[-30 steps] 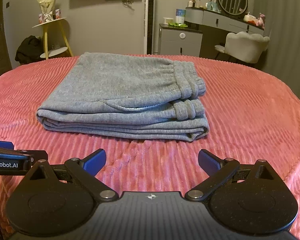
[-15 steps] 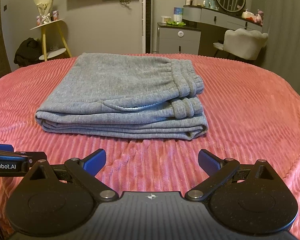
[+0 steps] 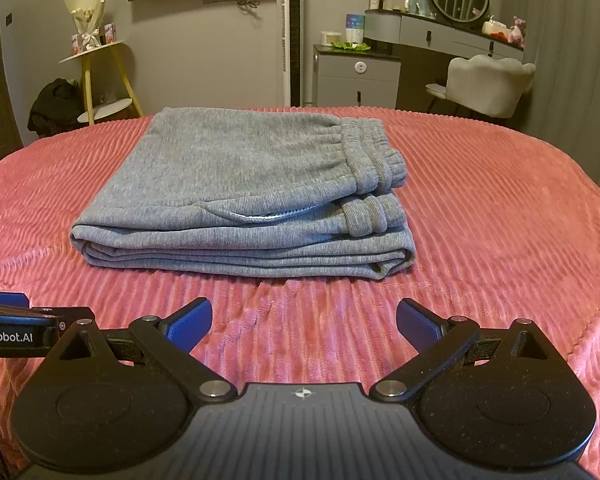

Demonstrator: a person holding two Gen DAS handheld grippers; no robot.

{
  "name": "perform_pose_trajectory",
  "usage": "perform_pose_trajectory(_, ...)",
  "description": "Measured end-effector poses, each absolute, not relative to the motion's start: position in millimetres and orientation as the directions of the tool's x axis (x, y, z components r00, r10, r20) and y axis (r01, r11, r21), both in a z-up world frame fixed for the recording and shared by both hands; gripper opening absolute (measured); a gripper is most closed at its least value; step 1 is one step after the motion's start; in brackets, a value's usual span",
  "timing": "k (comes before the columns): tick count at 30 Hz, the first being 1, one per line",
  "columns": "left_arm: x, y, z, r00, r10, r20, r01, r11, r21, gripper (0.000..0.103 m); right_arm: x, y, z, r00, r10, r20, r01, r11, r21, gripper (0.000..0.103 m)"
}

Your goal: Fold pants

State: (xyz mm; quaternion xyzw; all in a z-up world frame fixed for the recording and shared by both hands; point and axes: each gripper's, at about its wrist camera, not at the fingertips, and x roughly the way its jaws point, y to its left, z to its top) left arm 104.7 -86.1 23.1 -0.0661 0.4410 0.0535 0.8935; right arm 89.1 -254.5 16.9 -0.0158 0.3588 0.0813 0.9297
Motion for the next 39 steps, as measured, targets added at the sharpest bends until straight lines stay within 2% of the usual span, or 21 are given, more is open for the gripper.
perform_pose_trajectory(39, 104.5, -85.6, 20.5, 0.597, 0.032, -0.801, -0.161, 0.984, -0.081, 0.092, 91.3, -257.1, 14.3, 0.719, 0.141, -0.681, -0.142, 0.988, 0.055, 0.099)
